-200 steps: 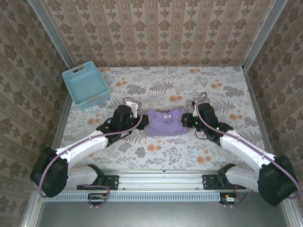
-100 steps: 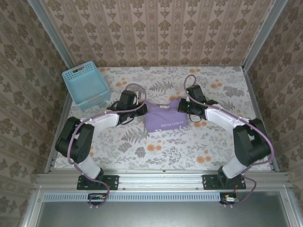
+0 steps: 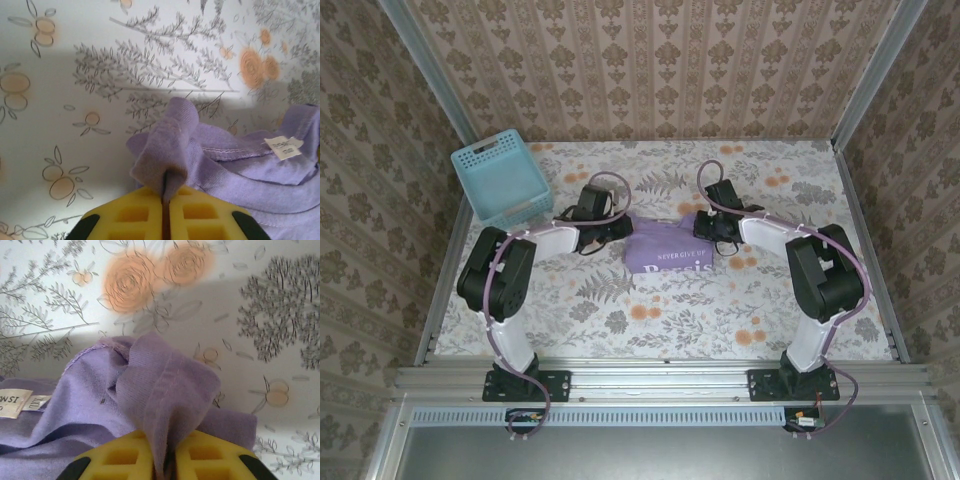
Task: Fold the inside-out t-shirt
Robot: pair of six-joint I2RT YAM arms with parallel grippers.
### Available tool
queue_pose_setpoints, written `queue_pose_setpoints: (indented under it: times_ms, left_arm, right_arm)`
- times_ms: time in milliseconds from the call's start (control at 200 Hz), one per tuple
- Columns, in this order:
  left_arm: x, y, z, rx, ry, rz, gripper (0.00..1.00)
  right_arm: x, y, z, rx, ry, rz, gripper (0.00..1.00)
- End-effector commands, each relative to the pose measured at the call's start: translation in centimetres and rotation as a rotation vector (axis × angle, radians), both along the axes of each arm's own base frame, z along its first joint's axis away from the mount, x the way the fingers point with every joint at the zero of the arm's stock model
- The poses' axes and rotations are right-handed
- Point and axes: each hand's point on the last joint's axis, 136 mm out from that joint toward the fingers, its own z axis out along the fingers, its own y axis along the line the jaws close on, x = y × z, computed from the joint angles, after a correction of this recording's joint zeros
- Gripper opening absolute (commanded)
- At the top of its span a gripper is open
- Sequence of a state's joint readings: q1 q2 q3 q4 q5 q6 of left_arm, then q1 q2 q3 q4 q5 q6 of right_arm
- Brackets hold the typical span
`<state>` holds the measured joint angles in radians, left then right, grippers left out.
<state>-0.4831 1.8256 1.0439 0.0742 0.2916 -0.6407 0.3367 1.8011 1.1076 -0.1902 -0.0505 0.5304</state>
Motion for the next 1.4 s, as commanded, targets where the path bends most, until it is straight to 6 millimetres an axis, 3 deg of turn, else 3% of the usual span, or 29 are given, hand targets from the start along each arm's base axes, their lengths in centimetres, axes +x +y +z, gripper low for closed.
queue_pose_setpoints:
  times_ms: [0, 170, 320, 415, 525, 620, 695, 820, 890, 1020, 1135, 1250, 1395]
  left_arm:
    - [1.1, 0.4, 1.4, 0.002, 0.008, 0.021, 0.18]
    - [-0.6, 3.0, 3.6, 0.109, 0.007, 0.059, 0.45]
    - [-3.4, 5.3, 5.3, 0.197, -0.025, 0.092, 0.52]
    - [-5.5, 4.4, 6.3, 0.212, -0.069, 0.062, 0.52]
    - [-7.0, 1.1, 7.0, 0.157, -0.127, -0.014, 0.52]
    - [-6.6, -1.2, 6.3, 0.07, -0.119, -0.052, 0.48]
    - [-5.5, -1.9, 5.0, 0.054, -0.095, -0.05, 0.46]
    - [-3.1, -1.7, 1.2, 0.067, -0.018, -0.028, 0.42]
    - [-2.2, -1.2, 0.0, 0.045, 0.012, -0.009, 0.39]
    - [-1.6, -0.8, 2.2, 0.134, -0.03, -0.004, 0.42]
    - [-1.7, -0.1, 4.2, 0.146, -0.053, -0.006, 0.44]
    - [-3.1, 2.0, 5.9, 0.162, -0.097, 0.027, 0.5]
    - [-5.4, 5.8, 6.7, 0.195, -0.154, 0.096, 0.61]
  right_arm:
    - [1.6, -0.8, 2.1, -0.053, -0.054, -0.003, 0.28]
    - [0.3, -2.3, 4.8, -0.106, -0.09, -0.004, 0.54]
    - [-1.9, -2.7, 6.5, -0.112, -0.112, 0.002, 0.63]
    - [-3.8, -1.3, 7.0, -0.097, -0.12, 0.042, 0.64]
    - [-6.0, 1.9, 6.5, -0.086, -0.119, 0.107, 0.64]
    - [-7.1, 4.2, 5.0, -0.053, -0.08, 0.138, 0.65]
    - [-7.2, 5.3, 3.2, 0.021, -0.041, 0.133, 0.65]
    - [-6.1, 3.8, 0.1, -0.019, 0.012, 0.072, 0.64]
    - [-5.3, 2.8, -0.8, -0.021, 0.021, 0.045, 0.64]
    - [-4.5, 1.9, -0.3, -0.053, 0.007, 0.052, 0.65]
    - [-4.3, 2.3, 2.0, -0.074, -0.03, 0.085, 0.68]
    - [-5.6, 3.7, 4.2, -0.144, -0.074, 0.133, 0.78]
    - [-7.5, 6.1, 2.7, -0.223, -0.011, 0.171, 0.86]
